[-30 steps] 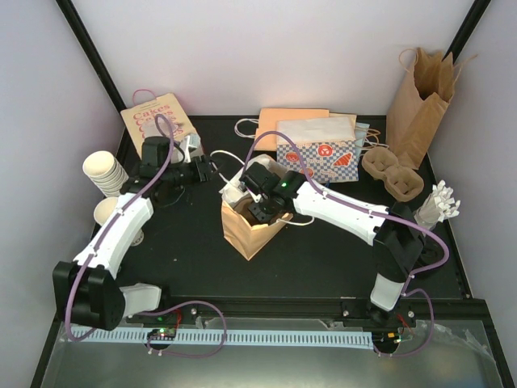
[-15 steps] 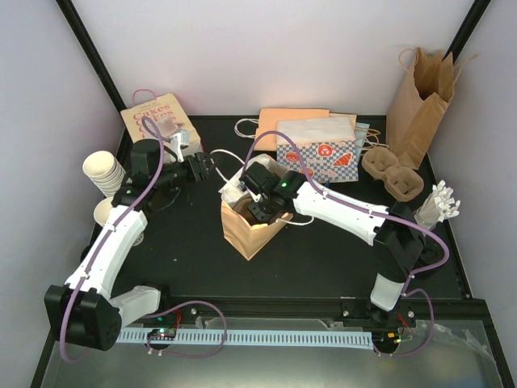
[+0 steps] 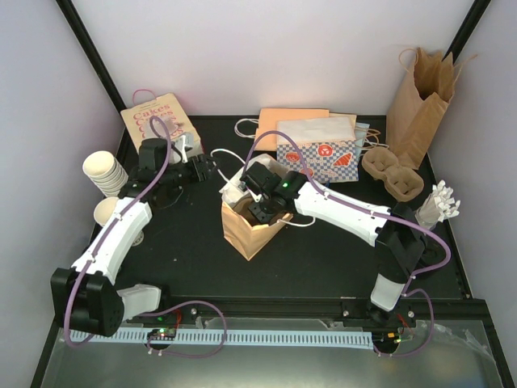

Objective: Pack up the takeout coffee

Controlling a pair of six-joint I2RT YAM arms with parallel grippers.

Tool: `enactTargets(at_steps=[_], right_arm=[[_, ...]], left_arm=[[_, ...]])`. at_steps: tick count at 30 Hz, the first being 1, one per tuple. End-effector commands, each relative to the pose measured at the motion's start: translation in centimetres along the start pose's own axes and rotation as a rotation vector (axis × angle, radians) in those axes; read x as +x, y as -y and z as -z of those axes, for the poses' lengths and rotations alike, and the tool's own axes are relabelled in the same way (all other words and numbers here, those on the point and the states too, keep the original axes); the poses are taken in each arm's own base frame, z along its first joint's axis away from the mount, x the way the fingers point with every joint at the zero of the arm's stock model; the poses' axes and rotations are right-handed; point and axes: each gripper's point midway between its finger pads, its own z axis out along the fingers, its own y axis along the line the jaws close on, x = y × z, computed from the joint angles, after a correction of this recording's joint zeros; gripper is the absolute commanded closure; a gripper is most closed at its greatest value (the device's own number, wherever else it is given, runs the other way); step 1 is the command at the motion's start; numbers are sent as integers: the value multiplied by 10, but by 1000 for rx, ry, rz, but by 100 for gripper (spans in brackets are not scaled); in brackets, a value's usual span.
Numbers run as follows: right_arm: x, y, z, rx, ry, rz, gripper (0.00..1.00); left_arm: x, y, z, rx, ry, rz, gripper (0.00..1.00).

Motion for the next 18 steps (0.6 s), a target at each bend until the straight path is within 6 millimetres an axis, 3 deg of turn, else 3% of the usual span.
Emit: enactTargets(at_steps=[1, 4, 9, 18], right_arm=[[2, -1, 7, 2, 7, 17, 77], [2, -1, 7, 1, 5, 18, 76], [2, -1, 9, 0, 7, 18, 77], [5, -2, 4, 3, -9, 21, 77]], left_arm=[[-5, 11, -7, 91, -5, 21, 50], [-5, 11, -10, 107, -10, 30, 59], [-13, 18, -11, 125, -1, 10, 98], [-55, 45, 31, 20, 160, -164, 98]])
